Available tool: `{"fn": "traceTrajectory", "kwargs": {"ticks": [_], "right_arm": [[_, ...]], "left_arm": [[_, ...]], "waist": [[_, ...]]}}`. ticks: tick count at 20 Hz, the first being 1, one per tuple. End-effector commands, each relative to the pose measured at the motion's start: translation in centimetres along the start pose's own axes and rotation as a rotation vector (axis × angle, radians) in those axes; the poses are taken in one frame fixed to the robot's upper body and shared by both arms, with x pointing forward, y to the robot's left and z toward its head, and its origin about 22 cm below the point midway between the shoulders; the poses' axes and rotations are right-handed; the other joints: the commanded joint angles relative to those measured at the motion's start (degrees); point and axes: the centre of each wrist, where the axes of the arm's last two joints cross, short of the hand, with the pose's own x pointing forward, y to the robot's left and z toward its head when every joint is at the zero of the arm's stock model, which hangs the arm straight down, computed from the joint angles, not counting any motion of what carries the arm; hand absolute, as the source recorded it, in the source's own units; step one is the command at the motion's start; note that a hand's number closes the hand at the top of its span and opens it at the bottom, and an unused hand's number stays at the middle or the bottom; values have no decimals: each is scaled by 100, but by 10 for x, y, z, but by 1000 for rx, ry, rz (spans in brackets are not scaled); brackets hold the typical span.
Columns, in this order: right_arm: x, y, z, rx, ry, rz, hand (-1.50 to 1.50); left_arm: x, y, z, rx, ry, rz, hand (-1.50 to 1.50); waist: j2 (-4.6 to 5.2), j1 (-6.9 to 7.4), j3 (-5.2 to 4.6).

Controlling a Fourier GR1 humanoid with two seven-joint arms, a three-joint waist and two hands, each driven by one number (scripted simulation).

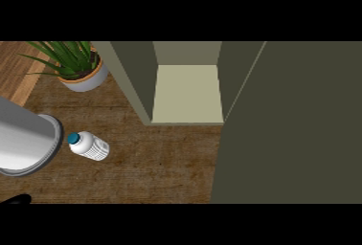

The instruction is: Pick up the bottled water, place it into the cabinet and close the cabinet

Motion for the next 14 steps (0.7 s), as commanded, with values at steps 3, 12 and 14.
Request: {"fn": "traceTrajectory", "kwargs": {"ticks": [3,12,14], "right_arm": [[28,8,9,-37,-61,89,-150],[35,2,13,-24,-64,107,-150],[25,5,12,-14,-55,106,-150]], "left_arm": [[-19,-2,-8,-6,-5,-26,-150],[-56,2,-31,23,25,-65,-150],[-79,-3,-37,27,39,-63,-150]], "waist": [[5,-23,-5],[9,-32,-4],[10,-45,-2]]}}
